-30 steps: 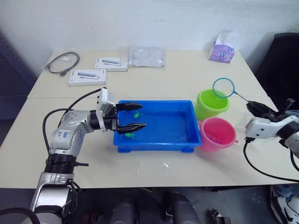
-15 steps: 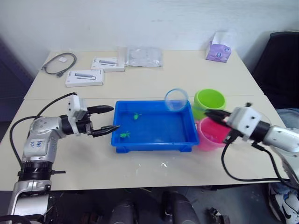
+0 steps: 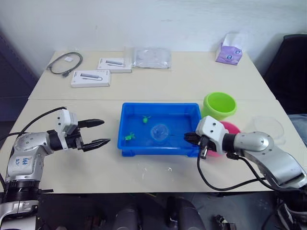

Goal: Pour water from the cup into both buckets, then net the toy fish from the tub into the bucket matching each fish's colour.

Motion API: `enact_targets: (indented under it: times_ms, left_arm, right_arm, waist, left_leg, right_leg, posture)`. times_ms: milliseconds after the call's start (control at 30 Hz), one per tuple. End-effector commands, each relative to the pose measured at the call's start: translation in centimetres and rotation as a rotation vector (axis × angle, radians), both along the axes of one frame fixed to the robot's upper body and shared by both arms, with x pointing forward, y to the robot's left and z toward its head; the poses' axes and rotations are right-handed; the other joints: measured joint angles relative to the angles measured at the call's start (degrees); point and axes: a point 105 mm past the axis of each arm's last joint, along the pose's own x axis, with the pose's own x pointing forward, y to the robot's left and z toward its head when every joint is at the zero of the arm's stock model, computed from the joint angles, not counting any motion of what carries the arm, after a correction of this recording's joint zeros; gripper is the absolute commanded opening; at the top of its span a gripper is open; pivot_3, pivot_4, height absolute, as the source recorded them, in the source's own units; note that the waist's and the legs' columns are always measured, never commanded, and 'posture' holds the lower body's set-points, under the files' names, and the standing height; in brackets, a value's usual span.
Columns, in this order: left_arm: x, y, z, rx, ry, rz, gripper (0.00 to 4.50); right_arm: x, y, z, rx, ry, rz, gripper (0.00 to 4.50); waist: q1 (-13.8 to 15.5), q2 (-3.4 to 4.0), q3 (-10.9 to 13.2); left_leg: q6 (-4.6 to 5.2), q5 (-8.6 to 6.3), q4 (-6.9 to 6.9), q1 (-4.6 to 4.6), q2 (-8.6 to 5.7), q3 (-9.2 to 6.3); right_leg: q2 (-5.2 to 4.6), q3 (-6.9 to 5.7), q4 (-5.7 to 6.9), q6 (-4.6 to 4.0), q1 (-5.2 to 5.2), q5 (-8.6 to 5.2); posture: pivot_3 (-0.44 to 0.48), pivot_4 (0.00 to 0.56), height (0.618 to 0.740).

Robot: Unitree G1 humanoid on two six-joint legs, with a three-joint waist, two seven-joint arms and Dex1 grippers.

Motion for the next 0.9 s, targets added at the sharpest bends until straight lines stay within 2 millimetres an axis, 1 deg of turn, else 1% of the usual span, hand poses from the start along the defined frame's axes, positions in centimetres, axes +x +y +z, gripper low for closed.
enact_targets:
  times_ms: [33, 100, 167, 267, 433, 567, 633, 733, 800, 900]
  left_arm:
    - [-0.1, -0.5, 1.2, 0.003, -0.046, -0.013, 4.42]
    - [-0.1, -0.8, 1.2, 0.0, -0.049, -0.013, 4.42]
    - [-0.1, -0.9, 1.2, -0.013, -0.04, -0.005, 4.42]
    - [-0.1, -1.0, 1.2, -0.029, -0.013, 0.013, 4.42]
    - [-0.1, -0.9, 1.2, -0.028, -0.012, 0.033, 4.42]
    - [-0.2, -1.0, 1.1, -0.024, -0.016, 0.037, 4.42]
    - [-0.2, -1.1, 1.1, -0.024, -0.018, 0.038, 4.42]
    - [-0.2, -1.2, 1.3, -0.023, -0.024, 0.035, 4.42]
    - [-0.3, -1.6, 1.7, -0.028, -0.021, 0.016, 4.42]
    - [-0.3, -2.4, 2.9, -0.078, -0.025, -0.016, 4.42]
  right_arm:
    - [1.5, -0.4, -0.2, -0.061, -0.017, -0.052, 0.0]
    - [2.5, 0.0, -0.1, -0.037, -0.006, -0.081, 0.0]
    - [3.3, 0.2, -0.6, -0.036, 0.024, -0.119, 0.0]
    - [4.3, 1.0, -0.9, -0.026, 0.052, -0.156, 0.0]
    - [5.0, 3.4, -0.2, 0.059, 0.066, -0.116, 0.0]
    - [5.7, 4.5, 0.6, 0.107, 0.034, -0.099, 0.0]
    - [5.7, 4.8, 1.2, 0.135, 0.012, -0.079, 0.0]
    - [5.3, 4.1, 2.0, 0.133, -0.011, -0.07, 0.0]
    - [4.5, 3.6, 2.4, 0.139, -0.017, -0.043, 0.0]
    - [3.4, 2.9, 3.4, 0.178, -0.035, -0.012, 0.0]
  waist:
    - [-0.14, 0.0, 0.0]
    - [-0.2, 0.0, 0.0]
    - [-0.26, 0.0, 0.0]
    - [-0.25, 0.0, 0.0]
    - [-0.49, 0.0, 0.0]
    - [-0.7, 0.0, 0.0]
    - [-0.74, 0.0, 0.0]
    - [-0.78, 0.0, 0.0]
    - [-0.75, 0.0, 0.0]
    - [-0.65, 0.0, 0.0]
  left_leg:
    - [0.0, 0.0, 0.0, -0.01, 0.0, 0.02]
    - [-0.01, 0.0, -0.01, -0.03, 0.0, 0.05]
    - [-0.02, 0.01, -0.02, -0.05, 0.02, 0.11]
    - [-0.04, 0.02, -0.02, -0.12, 0.04, 0.09]
    - [-0.04, 0.02, -0.01, -0.28, 0.05, 0.03]
    - [-0.04, 0.02, 0.01, -0.41, 0.05, -0.04]
    - [-0.04, 0.02, 0.0, -0.45, 0.05, -0.06]
    - [-0.04, 0.02, 0.0, -0.47, 0.05, -0.07]
    - [-0.04, 0.02, 0.0, -0.47, 0.05, -0.08]
    - [-0.04, 0.02, 0.0, -0.5, 0.06, -0.13]
  right_leg:
    - [0.01, 0.01, 0.01, 0.0, -0.03, 0.0]
    - [0.03, 0.03, 0.01, 0.0, -0.07, 0.0]
    - [0.07, 0.04, 0.03, 0.0, -0.11, 0.0]
    - [0.1, 0.02, 0.11, 0.0, -0.15, 0.0]
    - [0.15, -0.05, 0.12, 0.02, -0.2, 0.01]
    - [0.22, -0.13, 0.09, 0.05, -0.24, 0.03]
    - [0.33, -0.17, 0.07, 0.05, -0.25, 0.03]
    - [0.41, -0.17, 0.06, 0.06, -0.25, 0.03]
    - [0.4, -0.17, 0.05, 0.06, -0.25, 0.04]
    - [0.38, -0.18, 0.01, 0.06, -0.25, 0.04]
  posture:
    - [0.0, 0.15, 0.74]
    - [0.0, 0.15, 0.74]
    - [0.0, 0.15, 0.74]
    - [0.0, 0.15, 0.74]
    - [0.0, 0.15, 0.74]
    - [0.0, 0.15, 0.74]
    - [0.0, 0.15, 0.74]
    - [0.0, 0.15, 0.74]
    - [0.0, 0.15, 0.74]
    - [0.0, 0.15, 0.74]
